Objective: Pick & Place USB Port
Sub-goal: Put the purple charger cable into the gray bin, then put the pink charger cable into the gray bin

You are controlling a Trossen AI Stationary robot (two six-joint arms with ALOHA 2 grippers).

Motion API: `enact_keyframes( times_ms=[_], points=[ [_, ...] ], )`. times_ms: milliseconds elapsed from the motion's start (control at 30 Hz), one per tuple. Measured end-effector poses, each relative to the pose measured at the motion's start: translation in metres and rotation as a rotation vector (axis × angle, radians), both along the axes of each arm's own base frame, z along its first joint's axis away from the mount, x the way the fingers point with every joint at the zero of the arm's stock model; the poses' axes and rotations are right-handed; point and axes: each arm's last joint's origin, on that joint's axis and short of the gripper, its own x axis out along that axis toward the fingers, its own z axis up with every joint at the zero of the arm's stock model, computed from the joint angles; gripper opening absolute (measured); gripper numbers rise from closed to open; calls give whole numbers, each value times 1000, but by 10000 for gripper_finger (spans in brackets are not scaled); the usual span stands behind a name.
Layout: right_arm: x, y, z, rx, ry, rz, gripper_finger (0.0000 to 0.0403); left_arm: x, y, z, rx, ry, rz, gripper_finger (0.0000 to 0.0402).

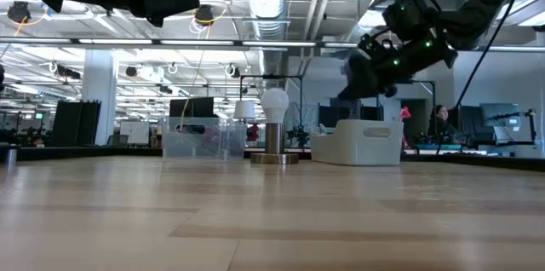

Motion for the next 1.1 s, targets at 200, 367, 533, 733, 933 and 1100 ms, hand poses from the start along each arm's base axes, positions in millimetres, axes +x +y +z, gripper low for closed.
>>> enact_keyframes(
  times_ms=[200,367,533,733,933,1100],
  points=[
    [-7,-4,-9,70,69,-52,8,0,0,0,0,0,0,5],
    [-9,-7,-9,72,77,-62,41,0,0,0,-4,0,0,10],
    [-9,-7,-9,71,75,-61,102,0,0,0,-4,0,0,14],
    [-9,-7,-8,52,82,-73,178,0,0,0,-4,0,0,14],
    [0,-16,12,-26,81,-85,239,0,0,0,-4,0,0,14],
    [10,-23,37,-76,45,-82,242,0,0,0,-24,-3,1,14]
  ],
)
